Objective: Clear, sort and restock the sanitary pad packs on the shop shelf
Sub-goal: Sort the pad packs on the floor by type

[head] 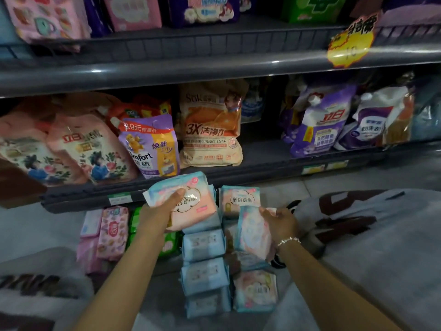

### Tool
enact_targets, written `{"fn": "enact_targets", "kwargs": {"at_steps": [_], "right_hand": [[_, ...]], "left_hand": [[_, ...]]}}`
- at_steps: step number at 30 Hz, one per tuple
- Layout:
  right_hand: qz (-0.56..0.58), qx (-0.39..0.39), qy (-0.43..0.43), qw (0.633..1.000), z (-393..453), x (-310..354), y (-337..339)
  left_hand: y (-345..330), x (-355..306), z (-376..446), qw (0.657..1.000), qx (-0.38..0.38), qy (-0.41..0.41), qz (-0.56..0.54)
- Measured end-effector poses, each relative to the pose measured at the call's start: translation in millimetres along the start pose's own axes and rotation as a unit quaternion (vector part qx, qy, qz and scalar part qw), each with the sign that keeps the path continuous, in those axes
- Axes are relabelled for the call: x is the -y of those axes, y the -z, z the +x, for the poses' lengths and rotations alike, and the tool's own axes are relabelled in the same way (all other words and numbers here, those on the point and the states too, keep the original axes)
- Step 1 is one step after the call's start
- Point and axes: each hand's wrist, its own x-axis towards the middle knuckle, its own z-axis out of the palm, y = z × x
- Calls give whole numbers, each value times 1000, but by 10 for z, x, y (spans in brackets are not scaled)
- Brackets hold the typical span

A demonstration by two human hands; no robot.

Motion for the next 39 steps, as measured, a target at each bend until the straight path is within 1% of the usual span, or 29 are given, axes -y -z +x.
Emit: {"fn": "enact_targets", "kwargs": {"at_steps": [3,5,7,9,13,16,19,21,24,25,27,29,30,32,34,37,39], "right_hand": [[-22,-40,4,999,57,-113,-27],[-55,-74,40,995,36,-124,-60],[-113,-86,82,986,-36,-112,-116],[-158,-75,97,980,-124,-164,-199],[-186,-33,106,976,-225,-370,-371],[-156,6,120,980,-297,-387,-446],[-123,26,157,980,-352,-396,-485],[-95,46,165,981,-373,-413,-511],[-49,112,122,985,-393,-431,-567],[-60,122,122,983,-392,-446,-588],[-116,121,126,978,-360,-495,-618],[-121,113,105,980,-308,-535,-652],[-99,105,90,985,-298,-524,-664],[-77,69,43,994,-227,-532,-661],[-105,62,-8,992,-172,-511,-591],[-37,116,-96,988,-37,-524,-489],[-24,167,-169,971,43,-564,-441]], "left_hand": [[-13,33,32,1000,2,18,-3],[-9,49,54,1000,3,24,-11],[-3,54,69,1000,5,25,-17],[7,59,86,999,6,26,-19],[25,72,88,999,5,27,-31],[36,102,97,999,5,28,-32],[43,129,114,999,5,32,-26],[44,134,123,999,7,34,-29],[44,126,118,998,14,33,-42],[44,123,112,998,13,32,-42],[43,120,98,998,12,32,-45],[45,117,93,998,11,32,-49],[47,119,96,998,11,31,-49],[52,127,102,998,11,30,-46],[53,139,111,999,12,31,-44],[51,158,128,998,13,33,-44],[56,168,149,999,13,36,-39]]}}
